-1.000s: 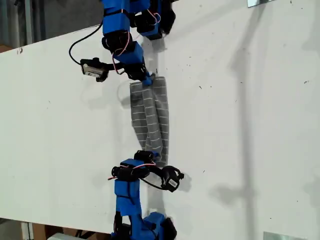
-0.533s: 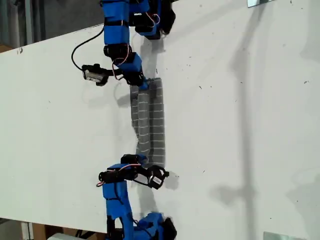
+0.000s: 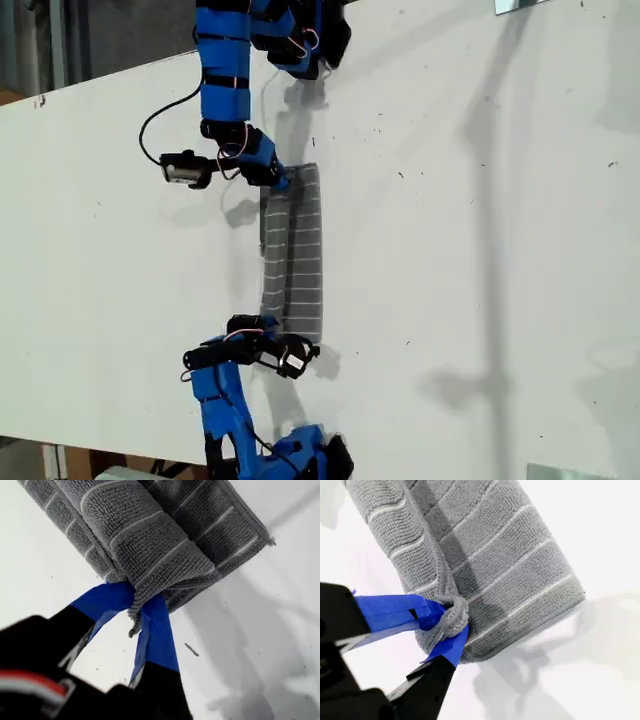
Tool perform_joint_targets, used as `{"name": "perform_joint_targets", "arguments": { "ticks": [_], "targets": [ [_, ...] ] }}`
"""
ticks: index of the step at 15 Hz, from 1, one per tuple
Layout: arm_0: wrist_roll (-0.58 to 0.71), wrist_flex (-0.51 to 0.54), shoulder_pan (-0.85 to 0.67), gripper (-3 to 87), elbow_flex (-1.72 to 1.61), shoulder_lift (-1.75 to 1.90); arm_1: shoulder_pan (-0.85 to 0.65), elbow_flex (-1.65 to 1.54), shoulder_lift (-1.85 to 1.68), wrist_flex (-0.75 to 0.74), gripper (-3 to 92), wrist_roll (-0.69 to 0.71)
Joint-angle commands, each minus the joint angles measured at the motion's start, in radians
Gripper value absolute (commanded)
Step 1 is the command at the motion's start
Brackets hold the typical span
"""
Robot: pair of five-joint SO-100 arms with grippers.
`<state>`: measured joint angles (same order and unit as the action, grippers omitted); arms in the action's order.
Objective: Grasp corners of a square towel and fold twice.
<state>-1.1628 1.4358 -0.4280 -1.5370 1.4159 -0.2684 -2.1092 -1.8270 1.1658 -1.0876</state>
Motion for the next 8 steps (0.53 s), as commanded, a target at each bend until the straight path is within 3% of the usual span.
{"name": "perform_joint_targets", "arguments": {
  "ticks": [1, 8],
  "targets": [
    [-0.008, 0.058, 0.057, -0.2, 0.014, 0.041, 0.037, 0.020, -0.002, 0.052, -0.1, -0.014],
    [-0.083, 0.040, 0.158, -0.2, -0.046, -0.012, 0.098, -0.029, 0.009, 0.038, -0.1, -0.055]
  ]
}}
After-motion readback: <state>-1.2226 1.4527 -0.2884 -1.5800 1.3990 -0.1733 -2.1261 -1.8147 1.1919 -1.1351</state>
